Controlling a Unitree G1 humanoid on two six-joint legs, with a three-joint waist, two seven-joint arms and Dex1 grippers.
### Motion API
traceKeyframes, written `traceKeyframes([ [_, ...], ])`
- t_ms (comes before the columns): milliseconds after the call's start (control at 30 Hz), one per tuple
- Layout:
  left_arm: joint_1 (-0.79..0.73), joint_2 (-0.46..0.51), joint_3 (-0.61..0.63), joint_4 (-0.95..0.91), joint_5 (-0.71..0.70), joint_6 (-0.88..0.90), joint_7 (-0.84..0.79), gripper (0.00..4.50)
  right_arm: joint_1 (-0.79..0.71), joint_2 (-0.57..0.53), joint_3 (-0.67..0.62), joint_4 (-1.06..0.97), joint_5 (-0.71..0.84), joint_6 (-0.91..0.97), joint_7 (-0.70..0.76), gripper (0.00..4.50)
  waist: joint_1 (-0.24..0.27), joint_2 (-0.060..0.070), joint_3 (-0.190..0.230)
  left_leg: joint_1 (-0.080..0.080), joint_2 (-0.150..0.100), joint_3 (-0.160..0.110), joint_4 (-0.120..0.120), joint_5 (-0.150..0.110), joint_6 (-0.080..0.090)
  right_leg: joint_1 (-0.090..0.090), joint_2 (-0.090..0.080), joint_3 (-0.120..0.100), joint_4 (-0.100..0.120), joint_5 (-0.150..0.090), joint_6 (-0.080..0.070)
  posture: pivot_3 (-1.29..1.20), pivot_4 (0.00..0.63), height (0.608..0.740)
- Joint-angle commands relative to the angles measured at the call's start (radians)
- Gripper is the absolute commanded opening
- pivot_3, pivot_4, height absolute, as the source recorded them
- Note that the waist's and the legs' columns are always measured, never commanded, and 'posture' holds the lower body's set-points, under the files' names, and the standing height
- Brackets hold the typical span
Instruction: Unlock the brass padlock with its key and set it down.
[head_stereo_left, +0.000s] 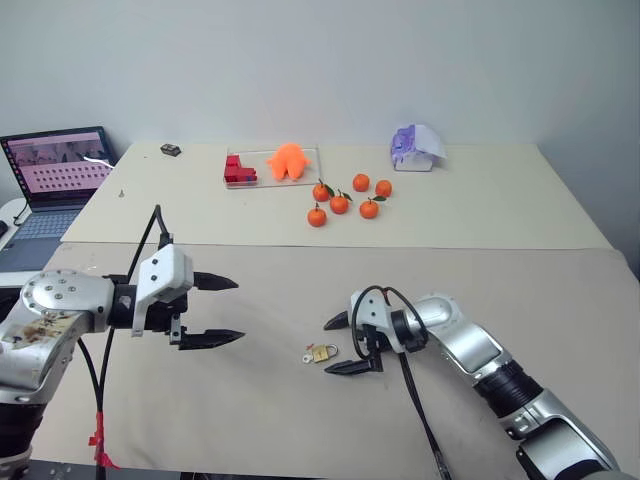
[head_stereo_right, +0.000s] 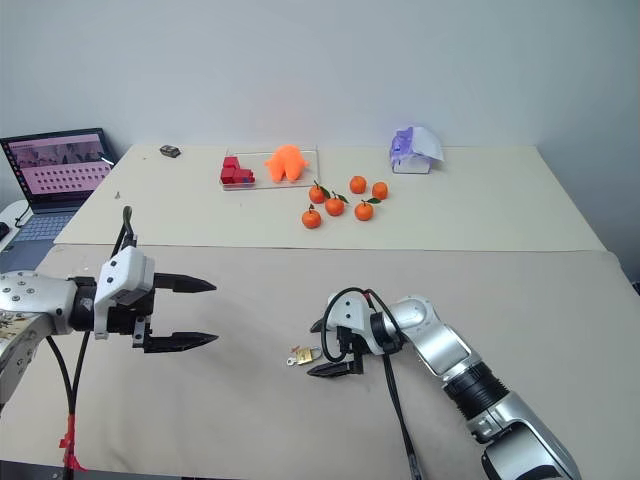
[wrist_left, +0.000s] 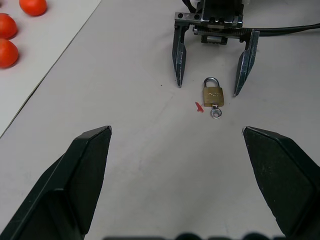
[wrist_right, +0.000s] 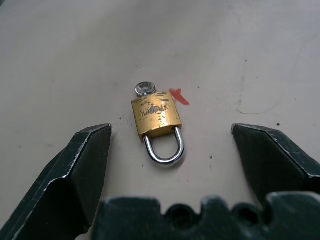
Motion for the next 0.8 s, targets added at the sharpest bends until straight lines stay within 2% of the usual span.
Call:
traceKeyframes([
  [33,-0.004,0.01,0.046,-0.028,-0.032,0.014,0.011,4.48,-0.012,0.007,-0.027,-0.019,-0.004,-0.017,0.01,4.5,0.0,0.0,0.0,0.0,0.0,0.0,0.0,0.0,0.0,0.0,0.0,0.0,0.0,0.0,0.0,0.0,0.15,0.689],
  [100,-0.003,0.011,0.046,-0.03,-0.033,0.016,0.013,4.48,-0.011,0.008,-0.028,-0.021,-0.006,-0.016,0.012,4.5,0.0,0.0,0.0,0.0,0.0,0.0,0.0,0.0,0.0,0.0,0.0,0.0,0.0,0.0,0.0,0.0,0.15,0.689],
  [200,-0.009,0.011,0.036,-0.02,-0.024,0.01,0.008,4.5,-0.017,0.023,-0.025,-0.017,-0.01,-0.018,0.01,3.81,0.0,0.0,0.0,0.0,0.0,0.0,0.0,0.0,0.0,0.0,0.0,0.0,0.0,0.0,0.0,0.0,0.15,0.689],
  [333,-0.014,0.011,0.029,-0.012,-0.018,0.007,0.005,4.5,-0.02,0.039,-0.028,-0.021,-0.012,-0.014,0.007,2.36,-0.001,0.0,0.0,0.0,0.0,0.0,0.0,0.0,0.0,0.0,0.0,0.0,0.0,0.0,0.0,0.0,0.15,0.689],
  [467,-0.015,0.012,0.025,-0.013,-0.017,0.009,0.002,4.5,-0.012,0.041,-0.024,-0.027,-0.016,-0.012,0.011,1.11,0.0,0.0,0.0,0.0,0.0,0.0,0.0,0.0,0.0,0.0,0.0,0.0,0.0,0.0,-0.001,0.0,0.15,0.689],
  [500,-0.017,0.011,0.024,-0.012,-0.017,0.008,0.001,4.5,-0.011,0.041,-0.023,-0.024,-0.019,-0.015,0.011,0.91,0.0,0.0,0.0,-0.001,0.0,0.0,0.0,0.0,0.0,0.0,0.0,0.0,0.0,0.0,-0.001,0.0,0.15,0.689],
  [800,-0.044,-0.004,0.011,0.008,-0.032,0.035,0.01,4.5,-0.038,0.016,-0.05,-0.069,-0.019,-0.004,0.013,0.91,0.001,-0.001,0.001,-0.001,0.0,-0.001,0.001,0.0,0.0,0.0,0.0,0.0,0.0,0.0,-0.001,0.0,0.15,0.689],
])
